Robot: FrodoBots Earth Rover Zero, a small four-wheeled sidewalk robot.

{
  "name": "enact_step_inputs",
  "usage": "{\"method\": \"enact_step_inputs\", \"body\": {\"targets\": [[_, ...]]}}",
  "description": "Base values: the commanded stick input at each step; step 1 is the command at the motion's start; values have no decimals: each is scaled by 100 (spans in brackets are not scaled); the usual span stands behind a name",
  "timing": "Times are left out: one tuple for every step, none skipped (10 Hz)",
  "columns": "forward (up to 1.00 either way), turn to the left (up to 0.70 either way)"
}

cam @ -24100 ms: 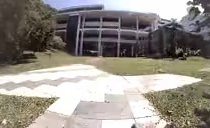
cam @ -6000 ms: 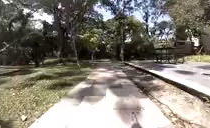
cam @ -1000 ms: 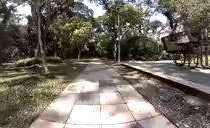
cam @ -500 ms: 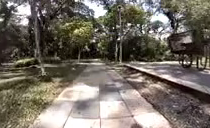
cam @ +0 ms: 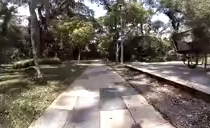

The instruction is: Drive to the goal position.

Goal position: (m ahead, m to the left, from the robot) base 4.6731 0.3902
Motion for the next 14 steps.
{"method": "enact_step_inputs", "body": {"targets": [[50,0],[50,0],[50,0],[50,0],[50,0],[50,0],[50,0],[50,0],[50,0],[50,0],[50,0],[50,0],[50,0],[50,0]]}}
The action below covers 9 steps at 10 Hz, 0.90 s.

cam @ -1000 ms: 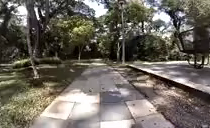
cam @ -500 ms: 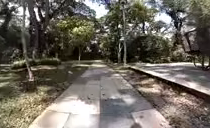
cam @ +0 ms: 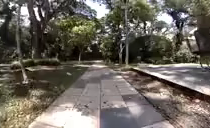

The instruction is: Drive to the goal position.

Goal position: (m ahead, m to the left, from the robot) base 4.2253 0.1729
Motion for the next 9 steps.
{"method": "enact_step_inputs", "body": {"targets": [[50,0],[50,0],[50,0],[50,0],[50,0],[50,0],[50,0],[50,0],[50,0]]}}
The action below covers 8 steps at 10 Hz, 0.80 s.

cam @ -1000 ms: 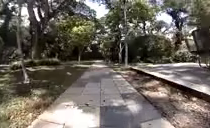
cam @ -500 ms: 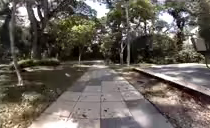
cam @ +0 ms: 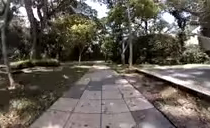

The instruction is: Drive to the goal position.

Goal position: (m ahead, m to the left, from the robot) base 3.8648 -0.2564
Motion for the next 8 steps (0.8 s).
{"method": "enact_step_inputs", "body": {"targets": [[50,0],[50,0],[50,0],[50,0],[50,0],[50,0],[50,0],[50,0]]}}
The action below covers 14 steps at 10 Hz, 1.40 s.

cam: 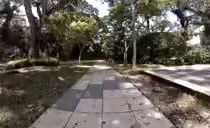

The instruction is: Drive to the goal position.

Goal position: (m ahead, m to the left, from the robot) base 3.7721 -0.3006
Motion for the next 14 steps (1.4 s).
{"method": "enact_step_inputs", "body": {"targets": [[50,0],[50,0],[50,0],[50,0],[50,0],[50,0],[50,0],[50,0],[50,0],[50,0],[50,0],[50,0],[50,0],[50,0]]}}
